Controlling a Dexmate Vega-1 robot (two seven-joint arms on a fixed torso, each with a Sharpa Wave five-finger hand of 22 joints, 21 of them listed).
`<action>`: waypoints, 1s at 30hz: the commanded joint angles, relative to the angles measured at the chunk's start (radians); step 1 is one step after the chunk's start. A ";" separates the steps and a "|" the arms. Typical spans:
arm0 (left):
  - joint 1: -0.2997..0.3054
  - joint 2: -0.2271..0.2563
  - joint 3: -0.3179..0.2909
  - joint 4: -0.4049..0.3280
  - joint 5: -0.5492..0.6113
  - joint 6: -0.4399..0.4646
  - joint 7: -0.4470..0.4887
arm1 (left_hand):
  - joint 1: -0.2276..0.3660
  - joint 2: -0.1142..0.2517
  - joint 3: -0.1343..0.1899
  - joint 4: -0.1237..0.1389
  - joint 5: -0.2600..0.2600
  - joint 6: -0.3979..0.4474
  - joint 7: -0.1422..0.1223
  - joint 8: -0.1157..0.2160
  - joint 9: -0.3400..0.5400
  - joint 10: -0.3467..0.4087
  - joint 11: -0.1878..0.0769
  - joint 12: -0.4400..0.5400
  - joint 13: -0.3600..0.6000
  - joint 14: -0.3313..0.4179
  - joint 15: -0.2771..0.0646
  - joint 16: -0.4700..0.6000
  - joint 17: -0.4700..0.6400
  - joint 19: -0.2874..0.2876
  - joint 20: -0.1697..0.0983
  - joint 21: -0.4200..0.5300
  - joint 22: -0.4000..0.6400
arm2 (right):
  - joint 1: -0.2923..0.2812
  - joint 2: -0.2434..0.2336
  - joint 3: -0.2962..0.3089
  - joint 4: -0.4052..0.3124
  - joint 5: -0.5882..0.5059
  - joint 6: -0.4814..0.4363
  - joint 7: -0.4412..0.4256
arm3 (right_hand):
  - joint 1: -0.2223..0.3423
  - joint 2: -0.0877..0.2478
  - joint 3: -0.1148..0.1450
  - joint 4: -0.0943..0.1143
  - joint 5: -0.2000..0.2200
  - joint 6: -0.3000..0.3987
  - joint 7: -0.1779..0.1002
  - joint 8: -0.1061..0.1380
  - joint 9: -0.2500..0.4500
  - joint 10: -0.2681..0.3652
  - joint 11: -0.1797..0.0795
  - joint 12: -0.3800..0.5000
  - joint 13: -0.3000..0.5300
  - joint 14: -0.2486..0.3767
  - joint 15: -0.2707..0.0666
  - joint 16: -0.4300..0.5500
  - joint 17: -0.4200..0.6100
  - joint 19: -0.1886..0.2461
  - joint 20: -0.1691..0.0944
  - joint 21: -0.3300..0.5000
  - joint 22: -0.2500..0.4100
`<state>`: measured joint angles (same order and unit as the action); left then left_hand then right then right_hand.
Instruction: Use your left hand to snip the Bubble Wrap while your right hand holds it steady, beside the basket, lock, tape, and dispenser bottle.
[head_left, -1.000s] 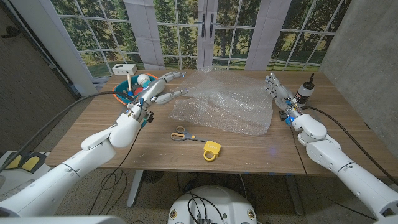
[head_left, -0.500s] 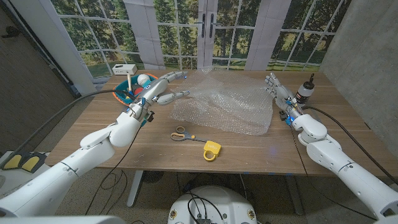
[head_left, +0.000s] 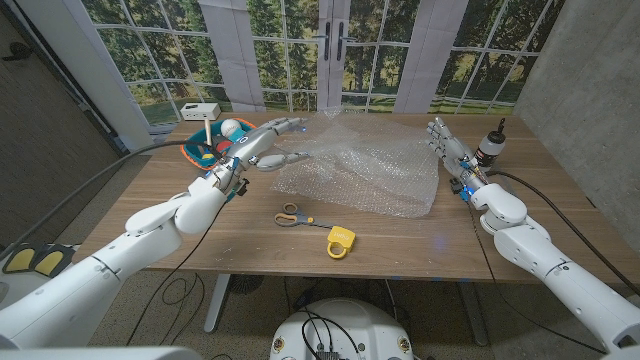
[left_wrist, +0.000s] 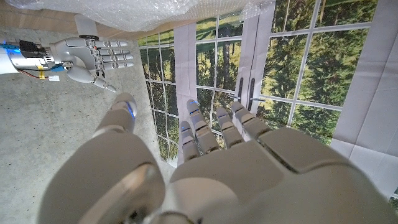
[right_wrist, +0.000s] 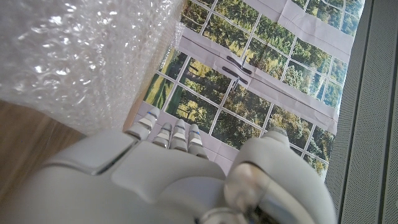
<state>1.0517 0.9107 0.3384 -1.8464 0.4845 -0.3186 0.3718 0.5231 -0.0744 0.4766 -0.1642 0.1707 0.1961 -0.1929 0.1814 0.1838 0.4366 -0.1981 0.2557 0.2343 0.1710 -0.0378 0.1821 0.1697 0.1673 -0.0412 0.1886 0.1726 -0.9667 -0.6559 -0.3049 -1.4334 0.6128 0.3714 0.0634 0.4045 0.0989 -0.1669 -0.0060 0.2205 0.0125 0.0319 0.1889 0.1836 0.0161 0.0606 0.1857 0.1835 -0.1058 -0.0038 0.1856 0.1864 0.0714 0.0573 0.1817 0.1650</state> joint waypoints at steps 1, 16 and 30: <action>-0.003 0.041 0.001 -0.044 0.102 0.043 -0.026 | 0.029 0.001 0.006 -0.009 0.007 -0.004 0.003 0.004 0.001 0.002 -0.006 0.002 0.003 -0.008 -0.164 -0.001 0.003 -0.007 0.002 -0.002 0.002 | -0.006 -0.009 0.007 -0.002 0.002 0.006 0.007 | 0.009 0.008 0.000 -0.001 -0.002 0.006 -0.001 0.006 0.002 -0.002 -0.001 0.010 0.004 0.000 -0.004 0.007 0.000 0.003 0.006 0.005 0.004; -0.010 0.075 0.019 -0.086 0.225 0.079 -0.010 | 0.076 0.002 0.011 -0.012 0.005 -0.001 0.005 0.014 0.001 0.016 -0.007 0.007 0.008 -0.011 -0.168 0.002 0.003 -0.013 -0.001 -0.001 0.002 | -0.009 -0.007 0.012 0.001 0.004 0.015 0.006 | 0.012 0.010 0.003 -0.004 -0.003 0.004 -0.002 0.005 0.002 -0.002 -0.010 0.010 0.004 0.000 -0.010 0.007 -0.001 0.003 0.006 0.005 0.004; -0.010 0.101 0.035 -0.110 0.286 0.112 -0.023 | 0.086 -0.003 0.003 -0.004 0.004 0.029 0.024 0.024 0.002 0.047 -0.009 0.018 0.015 -0.004 -0.167 0.006 0.003 -0.011 -0.002 0.002 0.001 | 0.002 -0.006 0.011 0.011 0.007 0.007 0.010 | 0.014 0.011 0.005 -0.006 -0.005 0.004 -0.002 0.004 0.002 -0.003 -0.011 0.009 0.004 -0.001 -0.011 0.007 -0.001 0.003 0.006 0.005 0.004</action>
<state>1.0423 0.9922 0.3615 -1.9373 0.7195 -0.2329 0.3556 0.5927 -0.0758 0.4821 -0.1696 0.1707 0.2163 -0.1698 0.2002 0.1841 0.4743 -0.2072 0.2666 0.2444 0.1626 -0.0356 0.1821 0.1696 0.1567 -0.0413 0.1886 0.1726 -0.9740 -0.6620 -0.2942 -1.4293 0.6169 0.3844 0.0699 0.4097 0.1042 -0.1623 -0.0097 0.2205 0.0124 0.0320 0.1889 0.1836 0.0142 0.0514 0.1857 0.1835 -0.1057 -0.0036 0.1857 0.1864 0.0714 0.0573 0.1817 0.1651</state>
